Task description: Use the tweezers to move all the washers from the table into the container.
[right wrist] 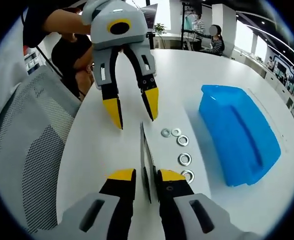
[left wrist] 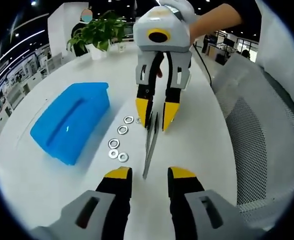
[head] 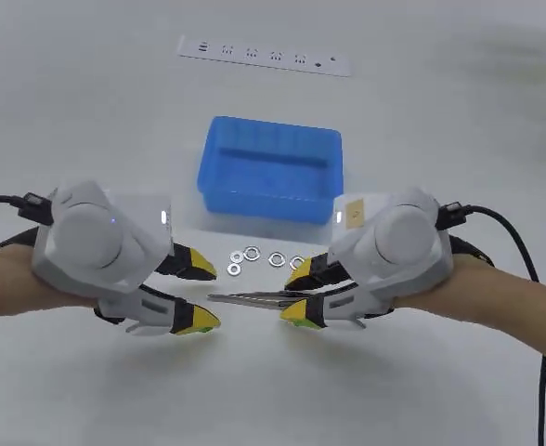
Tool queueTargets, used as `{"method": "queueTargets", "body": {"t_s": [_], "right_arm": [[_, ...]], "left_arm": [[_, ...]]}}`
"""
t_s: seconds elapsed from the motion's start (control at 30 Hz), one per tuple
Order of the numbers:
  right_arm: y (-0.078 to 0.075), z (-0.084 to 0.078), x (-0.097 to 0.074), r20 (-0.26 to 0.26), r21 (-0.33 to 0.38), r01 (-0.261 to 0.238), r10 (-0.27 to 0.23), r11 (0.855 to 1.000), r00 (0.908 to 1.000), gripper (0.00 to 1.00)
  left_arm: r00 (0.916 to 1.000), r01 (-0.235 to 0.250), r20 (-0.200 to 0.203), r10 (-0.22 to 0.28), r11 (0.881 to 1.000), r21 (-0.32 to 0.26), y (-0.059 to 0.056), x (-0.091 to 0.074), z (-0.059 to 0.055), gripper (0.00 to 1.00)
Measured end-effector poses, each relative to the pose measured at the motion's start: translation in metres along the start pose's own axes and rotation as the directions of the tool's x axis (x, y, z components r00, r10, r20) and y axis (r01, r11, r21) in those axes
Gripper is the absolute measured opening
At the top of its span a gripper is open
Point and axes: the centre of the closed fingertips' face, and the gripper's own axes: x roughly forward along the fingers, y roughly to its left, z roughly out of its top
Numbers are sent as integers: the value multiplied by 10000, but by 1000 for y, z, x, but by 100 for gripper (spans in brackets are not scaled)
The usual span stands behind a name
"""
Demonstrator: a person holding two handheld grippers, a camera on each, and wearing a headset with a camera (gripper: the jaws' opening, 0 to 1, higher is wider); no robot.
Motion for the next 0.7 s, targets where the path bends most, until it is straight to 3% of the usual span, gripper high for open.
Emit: {"method": "queueTargets", "body": {"t_s": [0.03, 0.13, 0.17, 0.2, 0.23, 0.4, 0.7], "right_arm": [[0, 0, 0, -32, -35, -10, 10, 10000, 10000, 16], [-1, -1, 1, -149, -365, 62, -68, 9993, 9999, 13], [-2, -2, 1, -197, -404, 83, -91, 9991, 9998, 12], [-2, -2, 1, -199, -420, 78, -86, 9991, 9998, 12], [-2, -2, 1, -203, -419, 73, -81, 9991, 9998, 12], [-2, -2, 1, -247, -634, 3, -19, 9980, 9997, 11], [-2, -2, 1, -407, -828, 43, -77, 9966, 9991, 11]], "left_arm": [[9999, 48, -138, -47, 10000, 79, 0, 1, -1, 28], [9910, 166, -1338, -78, 9977, 650, 1, 5, -18, 22], [9983, 241, -551, -204, 9975, 666, 1, 7, -7, 22], [9959, 237, -880, -202, 9989, 396, 3, 6, -15, 22], [9956, 152, -926, -116, 9991, 387, 6, 6, -15, 22], [9964, 69, -848, -36, 9993, 381, 8, 9, -10, 17], [9937, 190, -1117, -111, 9973, 705, 11, 10, -8, 6]]}}
